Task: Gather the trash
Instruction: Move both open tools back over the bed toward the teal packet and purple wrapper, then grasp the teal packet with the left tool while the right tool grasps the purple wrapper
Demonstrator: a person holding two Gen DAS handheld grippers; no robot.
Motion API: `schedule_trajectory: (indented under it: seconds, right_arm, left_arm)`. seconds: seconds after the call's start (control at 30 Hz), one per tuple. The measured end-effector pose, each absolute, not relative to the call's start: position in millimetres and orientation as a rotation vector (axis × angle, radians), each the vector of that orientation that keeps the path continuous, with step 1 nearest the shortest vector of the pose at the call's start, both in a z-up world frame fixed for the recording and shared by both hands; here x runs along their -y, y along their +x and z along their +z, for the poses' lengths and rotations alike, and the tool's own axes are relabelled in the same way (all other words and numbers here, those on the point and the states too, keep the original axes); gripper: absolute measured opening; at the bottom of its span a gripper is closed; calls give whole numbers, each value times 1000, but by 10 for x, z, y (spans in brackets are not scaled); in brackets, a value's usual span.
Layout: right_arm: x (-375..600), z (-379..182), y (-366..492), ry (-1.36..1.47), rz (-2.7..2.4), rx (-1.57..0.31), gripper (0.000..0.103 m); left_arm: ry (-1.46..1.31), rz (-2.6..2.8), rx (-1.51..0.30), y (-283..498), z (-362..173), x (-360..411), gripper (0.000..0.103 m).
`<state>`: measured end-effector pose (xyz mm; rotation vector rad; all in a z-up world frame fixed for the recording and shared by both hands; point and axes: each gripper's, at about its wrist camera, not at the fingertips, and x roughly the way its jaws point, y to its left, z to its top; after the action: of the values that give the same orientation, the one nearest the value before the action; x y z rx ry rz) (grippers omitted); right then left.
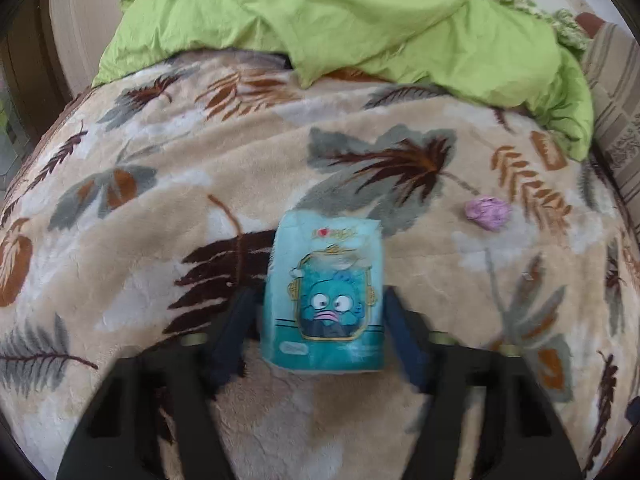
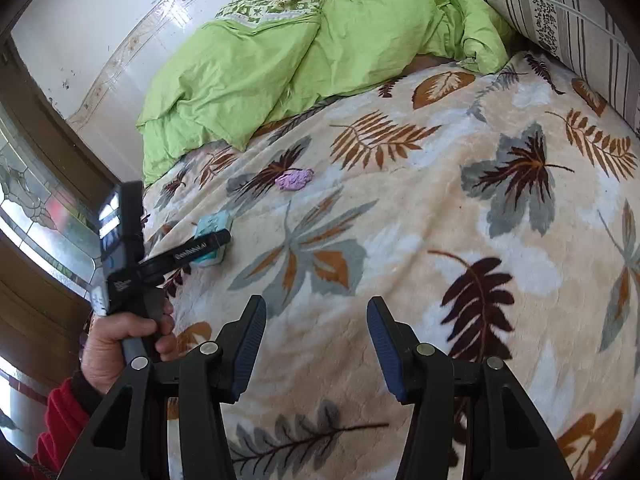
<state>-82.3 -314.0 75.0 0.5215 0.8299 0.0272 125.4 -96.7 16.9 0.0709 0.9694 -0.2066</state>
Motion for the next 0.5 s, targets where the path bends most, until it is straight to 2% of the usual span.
schedule_trajectory:
  seconds: [0.13,0.33,0.5]
  right_arm:
    - [3171,832,-555,519,49,-817,56]
    - [3076,876,154,519,118,-807,59]
    - [2995,671,790,507,103,-852,59]
  left_arm:
    - [23,-207,-933,1154,245,850,34]
    - [-68,-213,-925,662,507,640,34]
    - [-72,-253,-912,362,474,641,34]
